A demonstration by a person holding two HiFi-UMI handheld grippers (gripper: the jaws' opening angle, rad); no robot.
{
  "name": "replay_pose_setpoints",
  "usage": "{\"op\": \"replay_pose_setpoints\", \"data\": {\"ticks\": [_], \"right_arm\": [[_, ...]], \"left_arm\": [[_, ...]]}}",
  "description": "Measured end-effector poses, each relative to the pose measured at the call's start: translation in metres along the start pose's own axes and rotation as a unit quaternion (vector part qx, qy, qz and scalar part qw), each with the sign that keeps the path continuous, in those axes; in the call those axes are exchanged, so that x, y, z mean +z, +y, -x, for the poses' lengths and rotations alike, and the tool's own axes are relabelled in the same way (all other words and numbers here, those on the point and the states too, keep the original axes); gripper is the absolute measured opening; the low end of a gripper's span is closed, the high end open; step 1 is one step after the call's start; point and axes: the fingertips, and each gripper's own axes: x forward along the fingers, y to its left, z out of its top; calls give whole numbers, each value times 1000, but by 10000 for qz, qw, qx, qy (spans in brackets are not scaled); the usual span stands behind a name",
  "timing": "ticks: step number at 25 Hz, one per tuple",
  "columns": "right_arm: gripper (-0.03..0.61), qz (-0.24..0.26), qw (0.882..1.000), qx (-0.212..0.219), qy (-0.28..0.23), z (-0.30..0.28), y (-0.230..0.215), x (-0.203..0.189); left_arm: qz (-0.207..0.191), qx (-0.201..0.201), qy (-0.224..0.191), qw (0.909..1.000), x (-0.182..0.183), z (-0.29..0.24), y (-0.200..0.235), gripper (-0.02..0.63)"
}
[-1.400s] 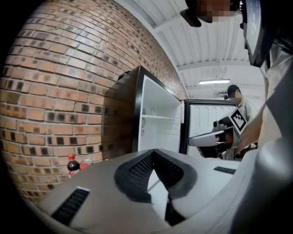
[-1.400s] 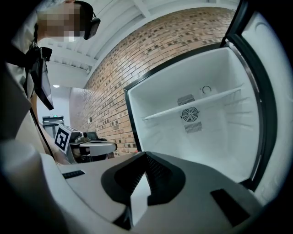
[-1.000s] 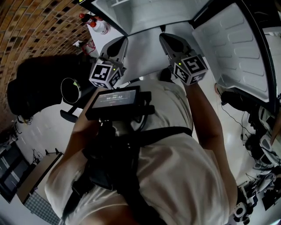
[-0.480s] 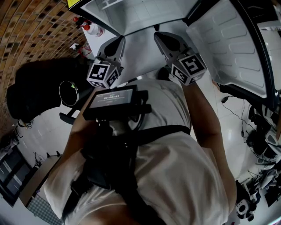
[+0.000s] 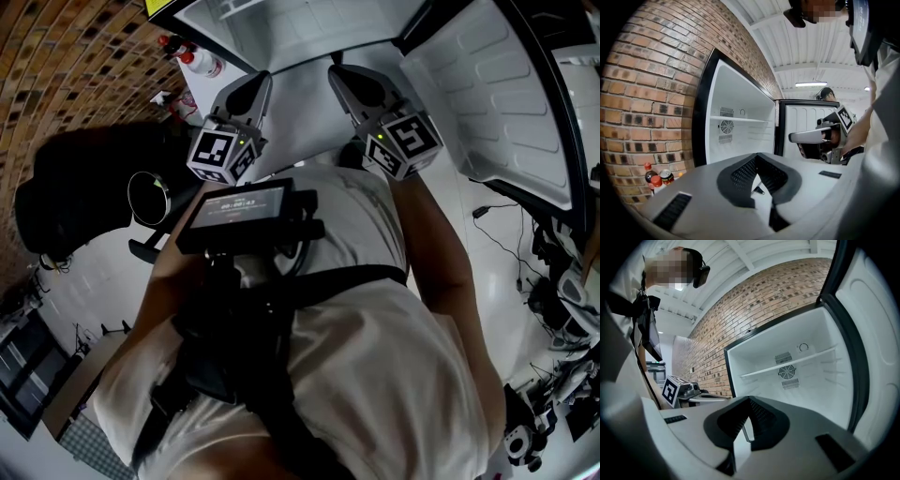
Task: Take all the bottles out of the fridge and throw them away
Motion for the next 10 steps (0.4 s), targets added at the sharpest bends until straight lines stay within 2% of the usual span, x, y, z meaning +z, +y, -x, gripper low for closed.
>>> {"op": "replay_pose_setpoints", "data": {"ticks": [10], "right_arm": [[-11,54,10000,59,-1,-3,1,1]], "left_arm": [[-57,-56,0,10000,2,-4,-1,6]]}}
